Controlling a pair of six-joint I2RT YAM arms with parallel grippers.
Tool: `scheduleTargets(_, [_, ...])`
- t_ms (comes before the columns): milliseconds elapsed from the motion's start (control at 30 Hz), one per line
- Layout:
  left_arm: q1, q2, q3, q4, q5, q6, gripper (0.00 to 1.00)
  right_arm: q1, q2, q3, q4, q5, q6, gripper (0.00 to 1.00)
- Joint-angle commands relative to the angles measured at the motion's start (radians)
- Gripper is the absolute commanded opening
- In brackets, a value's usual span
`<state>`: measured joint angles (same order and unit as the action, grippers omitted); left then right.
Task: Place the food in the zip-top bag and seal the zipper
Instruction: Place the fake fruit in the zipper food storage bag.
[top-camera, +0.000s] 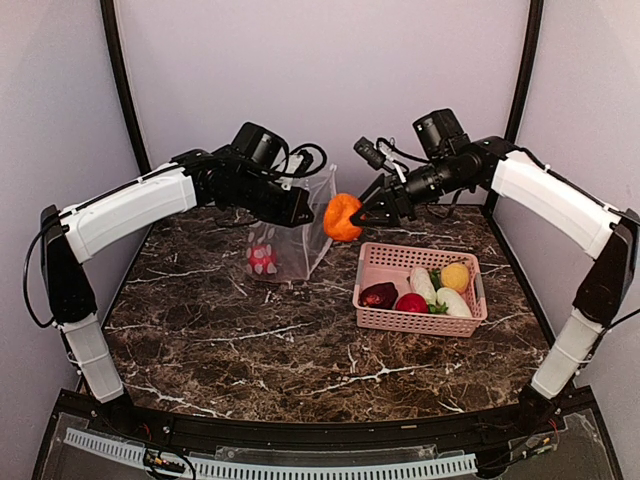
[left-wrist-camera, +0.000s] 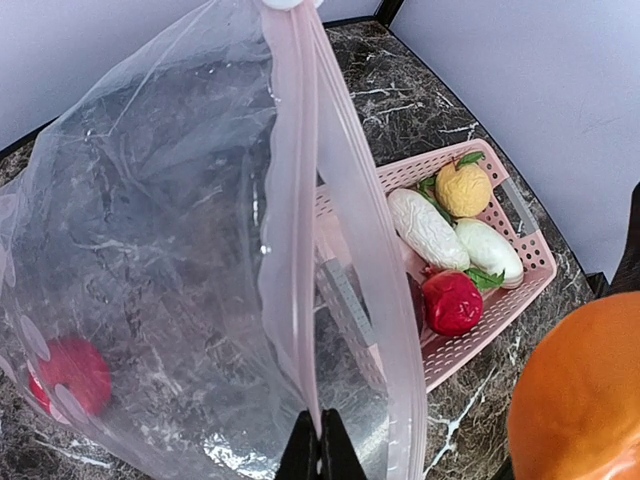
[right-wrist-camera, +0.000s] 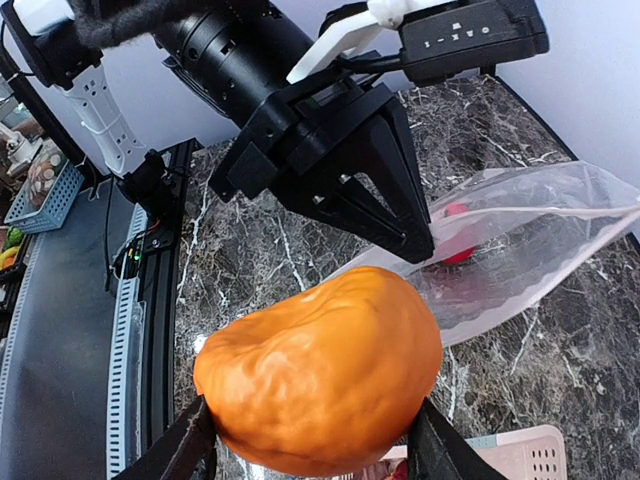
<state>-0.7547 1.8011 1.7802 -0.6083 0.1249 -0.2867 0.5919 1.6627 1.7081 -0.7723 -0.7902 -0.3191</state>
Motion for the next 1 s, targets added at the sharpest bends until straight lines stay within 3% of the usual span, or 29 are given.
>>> scheduleTargets(0, [0.001, -0.016, 0.028, -0.039, 0.036, -0.016, 0.01, 0.025, 0.054, 0.044, 0.040, -0.022, 0.010, 0.53])
scheduleTargets(333, [-0.013, -0.038, 0.050, -0.087, 0.027, -0.006, 0.01, 0.028, 0.195, 0.080, 0.077, 0.147, 0.041, 0.53])
scheduleTargets(600, [-0.018, -0.034, 0.034, -0.062, 0.045, -0.019, 0.01, 0.044, 0.216, 0.113, 0.092, 0.228, 0.082, 0.55])
scheduleTargets(700, [-0.018, -0.017, 0.038, -0.046, 0.053, -0.035, 0.01, 0.068, 0.238, 0.147, 0.090, 0.266, 0.095, 0.63])
scheduleTargets(800, [-0.018, -0.014, 0.040, -0.037, 0.051, -0.041, 0.01, 0.071, 0.259, 0.186, 0.070, 0.274, 0.117, 0.78])
scheduleTargets(867, [-0.018, -0.016, 0.040, -0.038, 0.037, -0.041, 0.01, 0.071, 0.251, 0.201, 0.054, 0.270, 0.124, 0.93])
scheduleTargets(967, [-0.018, -0.021, 0.039, -0.055, 0.004, -0.034, 0.01, 0.071, 0.184, 0.178, 0.049, 0.261, 0.108, 0.95])
